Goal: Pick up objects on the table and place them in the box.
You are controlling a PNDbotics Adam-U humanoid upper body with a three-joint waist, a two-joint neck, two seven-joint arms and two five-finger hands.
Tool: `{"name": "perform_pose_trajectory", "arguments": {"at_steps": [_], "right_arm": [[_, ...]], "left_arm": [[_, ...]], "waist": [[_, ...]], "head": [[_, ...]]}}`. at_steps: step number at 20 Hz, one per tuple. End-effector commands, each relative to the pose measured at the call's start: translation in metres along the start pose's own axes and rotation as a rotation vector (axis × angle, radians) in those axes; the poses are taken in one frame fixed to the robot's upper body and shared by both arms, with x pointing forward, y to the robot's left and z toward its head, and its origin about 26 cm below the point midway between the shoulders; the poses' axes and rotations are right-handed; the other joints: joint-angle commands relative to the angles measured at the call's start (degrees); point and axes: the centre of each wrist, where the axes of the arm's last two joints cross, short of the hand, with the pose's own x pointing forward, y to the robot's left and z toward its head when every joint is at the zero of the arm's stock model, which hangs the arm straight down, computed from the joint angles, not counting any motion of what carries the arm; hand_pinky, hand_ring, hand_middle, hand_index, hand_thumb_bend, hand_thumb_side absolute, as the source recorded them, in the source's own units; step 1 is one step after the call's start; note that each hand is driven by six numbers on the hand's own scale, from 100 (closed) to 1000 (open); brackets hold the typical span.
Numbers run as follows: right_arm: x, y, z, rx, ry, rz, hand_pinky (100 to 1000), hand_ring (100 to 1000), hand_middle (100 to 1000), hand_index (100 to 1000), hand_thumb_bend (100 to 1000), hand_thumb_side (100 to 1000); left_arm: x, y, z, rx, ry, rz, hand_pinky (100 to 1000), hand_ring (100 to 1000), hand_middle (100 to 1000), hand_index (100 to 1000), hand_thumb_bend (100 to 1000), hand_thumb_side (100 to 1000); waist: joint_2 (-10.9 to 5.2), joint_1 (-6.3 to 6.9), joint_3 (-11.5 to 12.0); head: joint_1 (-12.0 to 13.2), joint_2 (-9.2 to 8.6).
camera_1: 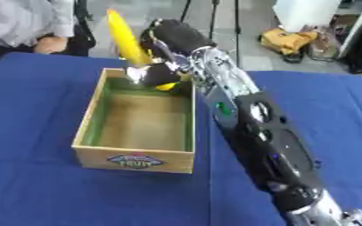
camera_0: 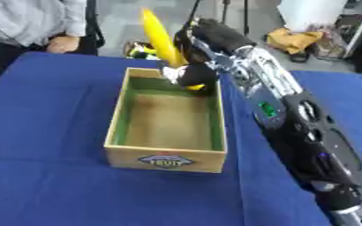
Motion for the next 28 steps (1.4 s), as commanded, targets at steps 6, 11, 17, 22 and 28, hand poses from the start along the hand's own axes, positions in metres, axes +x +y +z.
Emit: {"name": "perform_pose_trajectory", "arguments": {"at_steps": [6, 11, 17, 22, 28], "right_arm": [[0.002, 0.022, -0.006, 0.065, 0.01, 0.027, 500, 686, 475, 593, 100, 677], [0.002, 0.043, -0.008, 0.129, 0.03, 0.026, 501, 691, 486, 595, 100, 670], [0.002, 0.056, -0.01, 0.168, 0.029, 0.037, 512, 714, 522, 630, 100, 703], [0.0, 0.054, -0.009, 0.215, 0.004, 0.034, 587, 776, 659, 785, 531, 888], [-0.005, 0.033, -0.006, 0.209, -0.001, 0.019, 639, 849, 784, 854, 747, 1000]], "left_arm": [[0.006, 0.003, -0.006, 0.029, -0.036, 0.002, 307, 651, 613, 749, 100, 965], [0.006, 0.002, -0.007, 0.03, -0.041, 0.004, 308, 651, 613, 749, 100, 965], [0.006, 0.002, -0.008, 0.029, -0.043, 0.005, 308, 652, 613, 749, 100, 965], [0.006, 0.002, -0.008, 0.027, -0.042, 0.005, 309, 653, 614, 749, 100, 966], [0.006, 0.003, -0.007, 0.023, -0.039, 0.003, 310, 653, 615, 750, 100, 966]], "waist": [[-0.38, 0.47, 0.46], [0.0, 0.6, 0.72], [0.18, 0.65, 0.58], [0.02, 0.66, 0.37], [-0.4, 0.82, -0.17]], "head": [[-0.68, -1.06], [-0.97, -1.34], [-1.07, -1.29], [-0.97, -1.15], [-0.65, -0.79]]}}
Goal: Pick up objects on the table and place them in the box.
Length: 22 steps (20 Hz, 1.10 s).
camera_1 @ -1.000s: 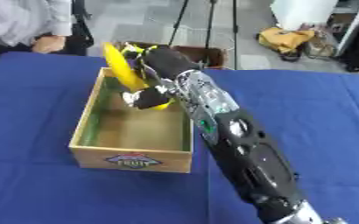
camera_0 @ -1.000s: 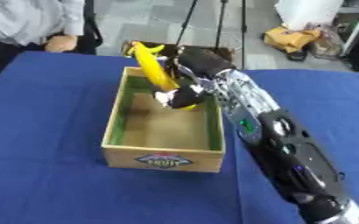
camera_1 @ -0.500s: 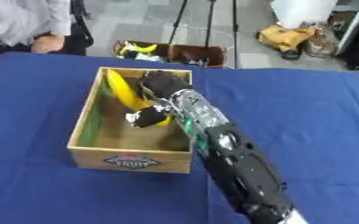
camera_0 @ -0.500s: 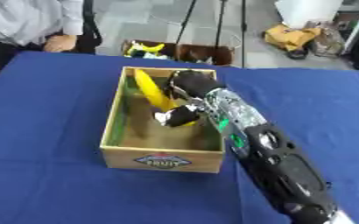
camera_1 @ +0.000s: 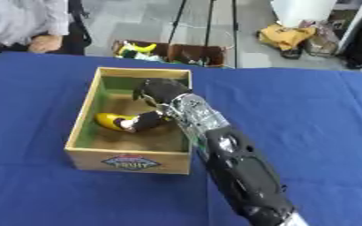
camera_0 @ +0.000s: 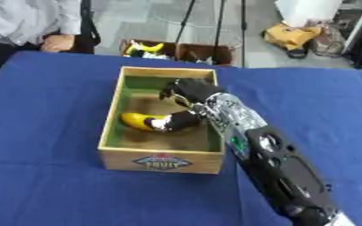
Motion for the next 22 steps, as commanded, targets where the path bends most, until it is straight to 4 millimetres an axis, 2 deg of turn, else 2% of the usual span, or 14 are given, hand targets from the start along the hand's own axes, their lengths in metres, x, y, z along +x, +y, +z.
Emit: {"name": "perform_pose_trajectory", "arguments": {"at_steps": [1, 6, 9, 13, 18, 19, 20, 22], "right_arm": [[-0.007, -0.027, 0.008, -0.058, 0.005, 0.006, 639, 850, 785, 854, 747, 1000], [-0.02, -0.062, 0.028, -0.22, 0.024, -0.027, 638, 832, 756, 843, 675, 1000], [-0.031, -0.088, 0.046, -0.361, 0.055, -0.058, 629, 818, 754, 834, 622, 1000], [-0.046, -0.112, 0.074, -0.516, 0.107, -0.086, 616, 806, 735, 816, 548, 1000], [-0.064, -0.118, 0.111, -0.652, 0.179, -0.118, 605, 792, 710, 799, 476, 1000], [-0.066, -0.116, 0.117, -0.672, 0.19, -0.129, 602, 775, 691, 780, 416, 1000], [-0.067, -0.113, 0.122, -0.692, 0.201, -0.146, 598, 772, 686, 777, 408, 1000], [-0.07, -0.106, 0.134, -0.734, 0.23, -0.188, 586, 757, 663, 769, 330, 1000]], "left_arm": [[0.004, 0.004, -0.003, 0.001, -0.024, -0.007, 310, 653, 615, 750, 100, 966], [0.003, 0.005, -0.001, 0.002, -0.017, -0.011, 310, 653, 615, 750, 100, 964], [0.003, 0.006, 0.0, 0.006, -0.011, -0.013, 311, 654, 616, 750, 100, 962], [0.002, 0.007, 0.002, 0.007, -0.004, -0.018, 311, 653, 615, 750, 100, 961], [0.0, 0.009, 0.005, 0.012, 0.005, -0.025, 311, 653, 615, 750, 100, 959], [0.0, 0.009, 0.005, 0.015, 0.007, -0.027, 312, 653, 615, 750, 100, 959], [0.0, 0.009, 0.005, 0.018, 0.009, -0.029, 312, 653, 615, 750, 100, 959], [0.0, 0.01, 0.005, 0.024, 0.008, -0.03, 314, 653, 616, 750, 100, 957]], "waist": [[-1.47, 0.53, -0.18], [-2.0, 0.98, -0.82], [-2.33, 1.31, -1.31], [-2.82, 1.85, -1.98], [-3.26, 2.64, -3.25], [-3.31, 2.77, -3.62], [-3.35, 2.87, -3.89], [-3.4, 3.2, -4.42]], "head": [[0.26, -0.18], [0.94, 0.27], [1.68, 0.58], [2.74, 1.19], [4.41, 1.87], [4.82, 2.04], [5.12, 2.16], [5.78, 2.36]]}}
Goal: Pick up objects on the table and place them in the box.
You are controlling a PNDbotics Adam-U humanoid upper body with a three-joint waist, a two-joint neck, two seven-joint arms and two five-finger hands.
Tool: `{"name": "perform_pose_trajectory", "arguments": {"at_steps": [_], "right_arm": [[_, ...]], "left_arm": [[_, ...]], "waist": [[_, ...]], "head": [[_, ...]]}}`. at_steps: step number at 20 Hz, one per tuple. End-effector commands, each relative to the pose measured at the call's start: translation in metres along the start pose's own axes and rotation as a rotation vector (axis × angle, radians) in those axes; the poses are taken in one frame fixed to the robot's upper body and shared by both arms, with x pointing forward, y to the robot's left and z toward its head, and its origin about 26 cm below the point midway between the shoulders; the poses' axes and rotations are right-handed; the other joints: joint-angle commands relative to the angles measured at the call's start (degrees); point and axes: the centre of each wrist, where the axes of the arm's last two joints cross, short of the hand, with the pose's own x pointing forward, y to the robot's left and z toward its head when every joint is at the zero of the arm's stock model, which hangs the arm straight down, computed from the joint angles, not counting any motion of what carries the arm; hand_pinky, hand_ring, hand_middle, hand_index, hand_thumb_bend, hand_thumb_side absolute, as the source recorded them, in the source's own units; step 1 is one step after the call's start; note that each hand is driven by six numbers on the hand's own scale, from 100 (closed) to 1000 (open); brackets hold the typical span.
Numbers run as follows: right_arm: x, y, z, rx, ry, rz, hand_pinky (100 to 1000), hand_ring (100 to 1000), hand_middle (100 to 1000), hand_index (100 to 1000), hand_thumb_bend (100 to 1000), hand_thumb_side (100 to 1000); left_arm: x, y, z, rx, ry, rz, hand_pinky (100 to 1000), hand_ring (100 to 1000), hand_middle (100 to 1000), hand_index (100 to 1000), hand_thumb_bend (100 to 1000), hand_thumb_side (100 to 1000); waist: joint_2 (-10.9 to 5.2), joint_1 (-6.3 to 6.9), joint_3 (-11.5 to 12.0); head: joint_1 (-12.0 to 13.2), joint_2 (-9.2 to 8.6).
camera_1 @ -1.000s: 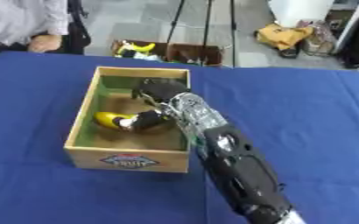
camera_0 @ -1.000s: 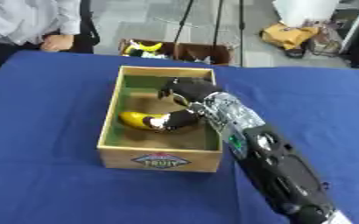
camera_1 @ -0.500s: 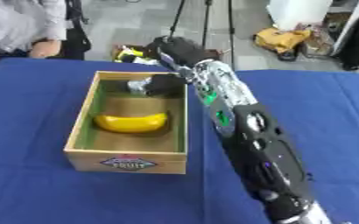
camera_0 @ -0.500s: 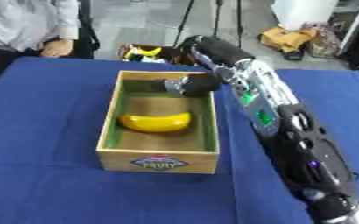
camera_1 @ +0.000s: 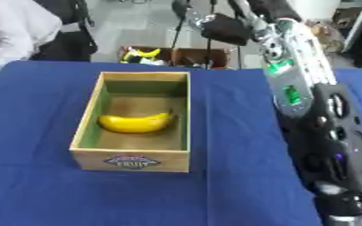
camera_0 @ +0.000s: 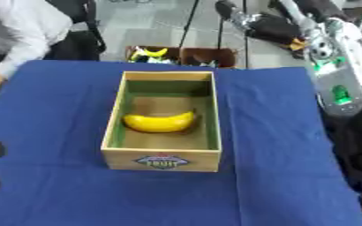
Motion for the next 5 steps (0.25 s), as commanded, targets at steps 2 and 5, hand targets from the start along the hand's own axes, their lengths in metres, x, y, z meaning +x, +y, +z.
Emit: {"name": "perform_pose_trajectory", "arguments": {"at_steps": [2, 5], "right_arm": [[-0.008, -0.025, 0.018, -0.139, 0.051, -0.051, 579, 745, 638, 759, 282, 1000], [-0.011, -0.024, 0.038, -0.193, 0.107, -0.12, 499, 654, 535, 691, 147, 1000]], "left_arm": [[0.003, 0.008, -0.004, 0.022, -0.024, -0.023, 314, 653, 615, 750, 100, 956], [0.002, 0.009, -0.003, 0.032, -0.024, -0.023, 313, 652, 615, 750, 100, 956]], "waist": [[-1.37, 0.58, -0.59], [-1.39, 1.09, -1.39]], "head": [[1.21, 0.87], [1.89, 1.57]]}}
